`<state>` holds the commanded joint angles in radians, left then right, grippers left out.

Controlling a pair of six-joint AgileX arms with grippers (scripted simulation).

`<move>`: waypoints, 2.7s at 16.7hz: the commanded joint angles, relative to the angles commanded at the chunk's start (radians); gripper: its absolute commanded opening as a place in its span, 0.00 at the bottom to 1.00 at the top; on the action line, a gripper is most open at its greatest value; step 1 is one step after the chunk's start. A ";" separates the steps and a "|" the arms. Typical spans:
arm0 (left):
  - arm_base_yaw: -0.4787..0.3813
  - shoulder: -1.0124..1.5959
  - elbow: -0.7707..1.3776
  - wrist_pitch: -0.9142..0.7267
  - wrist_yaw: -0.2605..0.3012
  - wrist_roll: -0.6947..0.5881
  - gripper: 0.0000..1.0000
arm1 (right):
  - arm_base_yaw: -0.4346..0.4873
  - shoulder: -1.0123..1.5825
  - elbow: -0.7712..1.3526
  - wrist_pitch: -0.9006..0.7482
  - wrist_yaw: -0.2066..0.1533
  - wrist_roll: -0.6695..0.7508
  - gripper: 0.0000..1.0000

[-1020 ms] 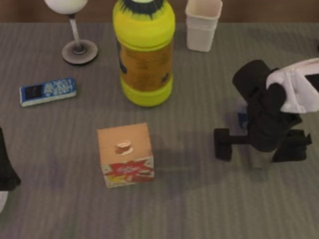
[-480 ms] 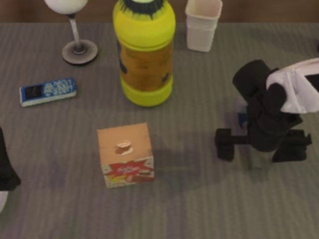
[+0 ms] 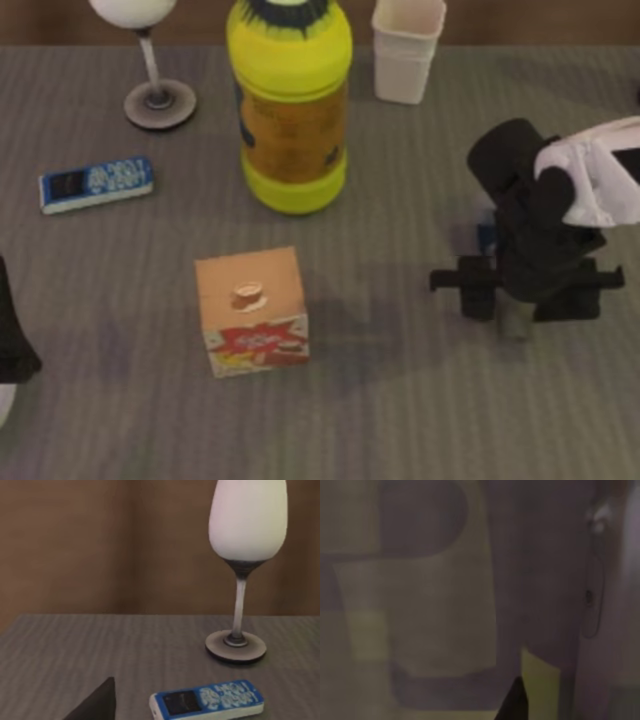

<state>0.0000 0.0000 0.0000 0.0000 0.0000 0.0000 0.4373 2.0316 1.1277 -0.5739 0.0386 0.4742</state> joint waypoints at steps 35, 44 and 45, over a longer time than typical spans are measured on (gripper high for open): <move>0.000 0.000 0.000 0.000 0.000 0.000 1.00 | -0.004 -0.429 -0.378 1.432 -0.373 -0.457 0.00; 0.000 0.000 0.000 0.000 0.000 0.000 1.00 | 0.110 -0.416 -0.370 1.467 -0.266 -0.446 0.00; 0.000 0.000 0.000 0.000 0.000 0.000 1.00 | 0.137 -0.415 -0.370 1.476 -0.240 -0.443 0.00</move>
<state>0.0000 0.0000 0.0000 0.0000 0.0000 0.0000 0.5746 1.6163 0.7579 0.9017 -0.2015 0.0312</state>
